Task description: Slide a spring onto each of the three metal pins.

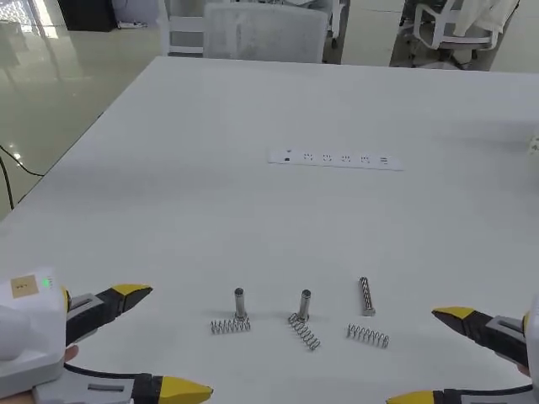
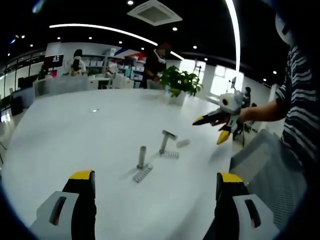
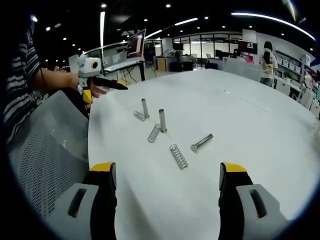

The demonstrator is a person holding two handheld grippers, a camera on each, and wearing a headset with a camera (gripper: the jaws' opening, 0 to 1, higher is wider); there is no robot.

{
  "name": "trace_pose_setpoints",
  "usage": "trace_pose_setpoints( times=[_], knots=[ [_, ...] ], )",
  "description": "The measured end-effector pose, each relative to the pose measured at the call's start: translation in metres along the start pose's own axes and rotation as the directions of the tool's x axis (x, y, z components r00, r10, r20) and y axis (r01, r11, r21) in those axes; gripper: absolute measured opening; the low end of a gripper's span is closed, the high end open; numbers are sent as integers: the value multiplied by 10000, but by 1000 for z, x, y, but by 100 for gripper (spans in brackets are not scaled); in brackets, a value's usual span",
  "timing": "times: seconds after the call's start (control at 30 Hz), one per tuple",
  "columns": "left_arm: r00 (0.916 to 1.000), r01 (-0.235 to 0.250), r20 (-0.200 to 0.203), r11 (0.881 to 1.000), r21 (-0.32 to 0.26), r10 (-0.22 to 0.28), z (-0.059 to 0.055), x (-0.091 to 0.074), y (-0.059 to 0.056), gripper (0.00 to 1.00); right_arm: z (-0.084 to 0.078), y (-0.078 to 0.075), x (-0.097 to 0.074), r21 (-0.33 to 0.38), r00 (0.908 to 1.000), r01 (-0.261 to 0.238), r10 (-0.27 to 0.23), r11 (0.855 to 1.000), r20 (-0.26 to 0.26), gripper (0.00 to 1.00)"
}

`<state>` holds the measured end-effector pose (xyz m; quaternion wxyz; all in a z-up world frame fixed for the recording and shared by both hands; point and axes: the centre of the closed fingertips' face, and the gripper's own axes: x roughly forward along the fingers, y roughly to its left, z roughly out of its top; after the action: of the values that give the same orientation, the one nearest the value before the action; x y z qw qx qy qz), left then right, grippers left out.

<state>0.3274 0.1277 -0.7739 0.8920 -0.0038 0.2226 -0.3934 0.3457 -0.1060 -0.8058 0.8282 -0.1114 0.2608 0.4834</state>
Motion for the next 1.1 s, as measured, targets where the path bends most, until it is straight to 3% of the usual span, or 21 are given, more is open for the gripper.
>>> trace_pose_setpoints(
  times=[1.1],
  knots=[
    [10000,15,31,10000,-30,-15,0,-2,-3,98,-6,1,-3,48,10000,-64,65,10000,-74,83]
  ],
)
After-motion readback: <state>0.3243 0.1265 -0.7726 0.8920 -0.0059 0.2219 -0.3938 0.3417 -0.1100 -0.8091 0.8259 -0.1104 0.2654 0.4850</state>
